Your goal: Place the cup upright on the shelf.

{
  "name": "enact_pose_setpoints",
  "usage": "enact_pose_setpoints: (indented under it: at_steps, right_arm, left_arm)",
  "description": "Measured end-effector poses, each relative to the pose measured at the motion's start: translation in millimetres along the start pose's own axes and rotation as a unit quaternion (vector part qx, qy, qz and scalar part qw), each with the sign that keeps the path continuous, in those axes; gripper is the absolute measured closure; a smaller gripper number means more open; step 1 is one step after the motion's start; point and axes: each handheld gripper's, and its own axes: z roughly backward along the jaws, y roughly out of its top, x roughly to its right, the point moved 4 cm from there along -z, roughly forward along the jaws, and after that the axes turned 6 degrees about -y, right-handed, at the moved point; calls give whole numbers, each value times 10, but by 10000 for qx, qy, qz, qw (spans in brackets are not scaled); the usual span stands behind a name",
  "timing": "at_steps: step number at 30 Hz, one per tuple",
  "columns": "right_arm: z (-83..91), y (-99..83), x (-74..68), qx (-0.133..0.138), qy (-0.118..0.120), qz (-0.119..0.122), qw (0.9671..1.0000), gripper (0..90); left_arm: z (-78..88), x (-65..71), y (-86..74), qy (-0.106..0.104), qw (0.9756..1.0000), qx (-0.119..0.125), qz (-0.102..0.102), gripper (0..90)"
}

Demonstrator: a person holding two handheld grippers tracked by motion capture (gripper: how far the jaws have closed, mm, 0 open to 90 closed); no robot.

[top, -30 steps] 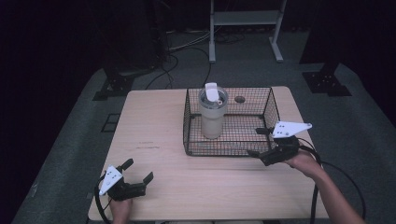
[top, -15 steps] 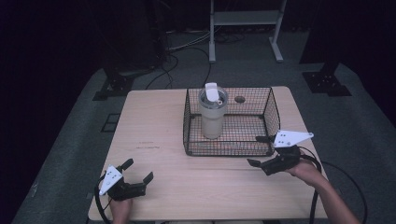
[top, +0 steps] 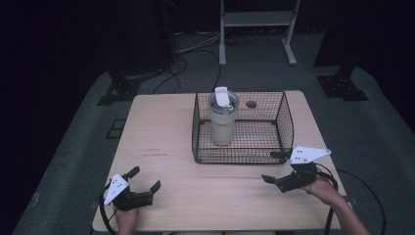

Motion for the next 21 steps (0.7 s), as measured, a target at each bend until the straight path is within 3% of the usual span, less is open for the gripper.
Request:
enact_pose_setpoints:
  at_steps: [5,21]
  right_arm:
    - [19,-66,-21,5,1,2,10000,132]
    - [107,-402,-26,58,-122,-378,9992,132]
  left_arm:
    - [1,2,-1,0,10000,-12,-6,0]
    - [2,0,0,7,10000,-22,-8,0]
